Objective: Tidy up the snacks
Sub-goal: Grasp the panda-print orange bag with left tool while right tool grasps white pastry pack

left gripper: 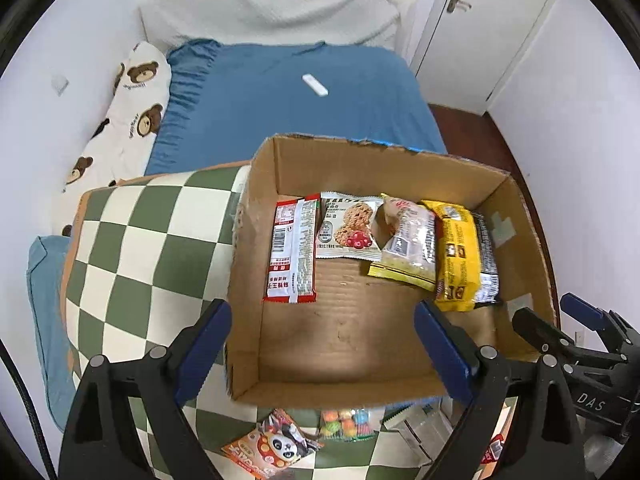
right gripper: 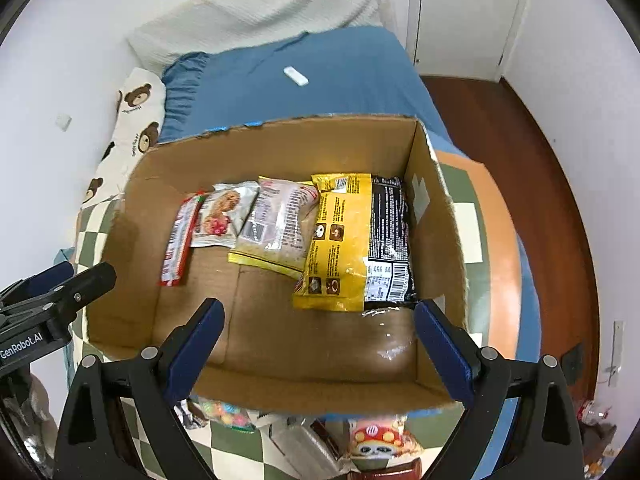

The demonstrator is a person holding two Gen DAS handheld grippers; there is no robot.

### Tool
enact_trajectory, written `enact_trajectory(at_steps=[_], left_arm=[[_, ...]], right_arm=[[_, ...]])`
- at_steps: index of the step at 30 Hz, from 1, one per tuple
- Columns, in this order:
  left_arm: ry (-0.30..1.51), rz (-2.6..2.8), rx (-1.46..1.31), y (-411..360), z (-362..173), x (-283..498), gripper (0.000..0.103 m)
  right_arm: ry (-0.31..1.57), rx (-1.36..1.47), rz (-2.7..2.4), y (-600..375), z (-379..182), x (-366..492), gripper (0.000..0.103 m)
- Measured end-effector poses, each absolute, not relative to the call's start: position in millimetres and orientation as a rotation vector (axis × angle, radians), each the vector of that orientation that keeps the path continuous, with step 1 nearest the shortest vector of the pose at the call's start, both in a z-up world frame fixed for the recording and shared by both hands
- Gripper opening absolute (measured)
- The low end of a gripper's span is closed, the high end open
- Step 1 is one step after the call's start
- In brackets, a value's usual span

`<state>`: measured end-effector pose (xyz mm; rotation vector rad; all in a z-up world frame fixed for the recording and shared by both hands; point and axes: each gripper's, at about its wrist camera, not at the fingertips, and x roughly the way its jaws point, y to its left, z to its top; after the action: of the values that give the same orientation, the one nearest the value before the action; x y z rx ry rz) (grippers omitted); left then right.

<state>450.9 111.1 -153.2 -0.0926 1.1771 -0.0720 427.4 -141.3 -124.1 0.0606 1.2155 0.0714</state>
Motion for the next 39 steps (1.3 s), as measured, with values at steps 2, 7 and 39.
enact_trajectory(at_steps=[2, 7, 39], left_arm=[[1.138, -0.067, -0.072, 109.9, -142.8, 438.7, 0.093], [1.041, -0.067, -0.046, 105.0, -112.6, 405.4, 0.093], [1.503, -0.152, 0.251, 116.3, -350.5, 322.5, 0.069]], right_arm=[[1.186, 0.059, 0.078, -140.2, -113.5, 415.9, 0.098], [1.105, 0.048, 0.092, -137.0, -84.4, 386.1, 0.098], [1.512, -0.153, 0.171, -103.2, -275.9, 295.3, 0.066]])
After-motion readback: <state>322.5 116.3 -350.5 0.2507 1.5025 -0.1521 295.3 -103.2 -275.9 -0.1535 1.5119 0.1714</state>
